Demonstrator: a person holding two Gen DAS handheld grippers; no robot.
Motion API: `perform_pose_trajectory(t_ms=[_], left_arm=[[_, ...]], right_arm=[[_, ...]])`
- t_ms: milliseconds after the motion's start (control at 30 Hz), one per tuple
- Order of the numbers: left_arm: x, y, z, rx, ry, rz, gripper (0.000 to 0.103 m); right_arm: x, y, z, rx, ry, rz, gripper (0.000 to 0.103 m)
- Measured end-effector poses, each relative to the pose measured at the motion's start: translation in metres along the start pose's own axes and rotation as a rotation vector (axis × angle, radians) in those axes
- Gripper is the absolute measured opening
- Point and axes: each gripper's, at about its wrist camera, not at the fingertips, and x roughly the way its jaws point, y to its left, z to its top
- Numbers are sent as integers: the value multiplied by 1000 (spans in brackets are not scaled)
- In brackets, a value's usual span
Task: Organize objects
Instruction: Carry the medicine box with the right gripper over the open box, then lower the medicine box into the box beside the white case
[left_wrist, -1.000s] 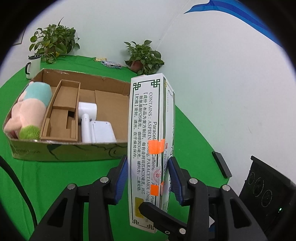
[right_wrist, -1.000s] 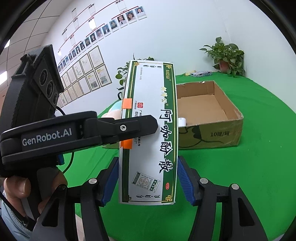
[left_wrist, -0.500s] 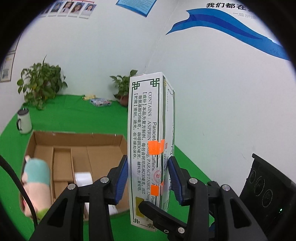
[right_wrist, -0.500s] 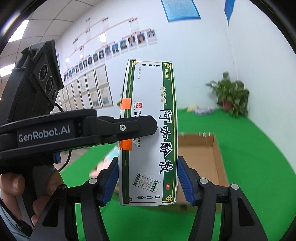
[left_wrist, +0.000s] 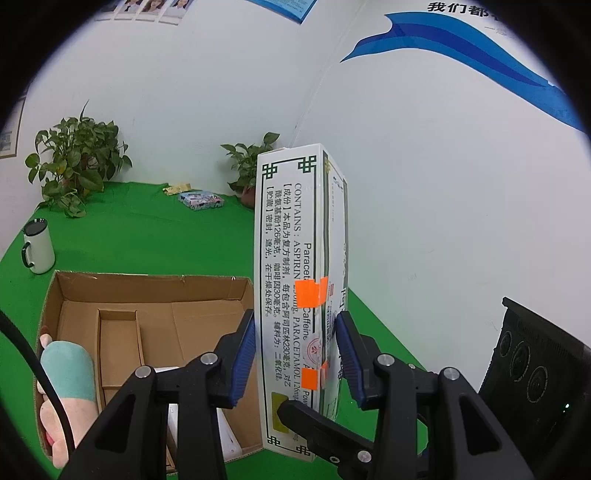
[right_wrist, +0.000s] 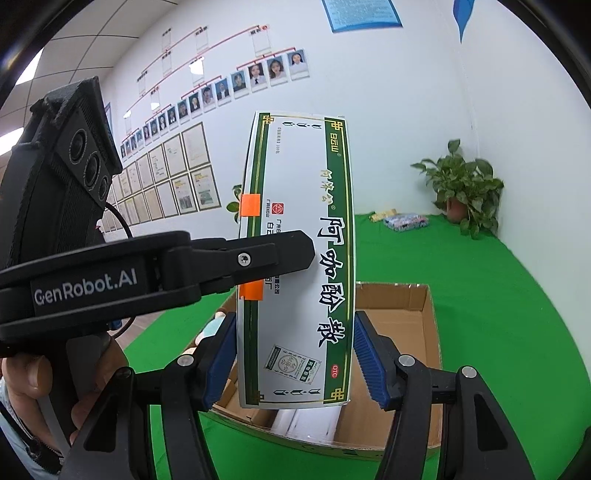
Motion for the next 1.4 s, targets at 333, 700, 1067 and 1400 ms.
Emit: perform_pose_trajectory(t_ms=[333,700,1067,1400], left_arm=[[59,24,-14,-35,104,26,41],[127,52,-44,-117,241,39,41],[183,82,-87,-237,422,17,41],[208,112,-105,-372,550,-24,47]], right_arm=[[62,-46,-23,52,91,12,58],[137,-107,-59,132,271,26,58],[199,-145,-96,193,496,-17,58],[233,-154,-117,226,638,-87,58]])
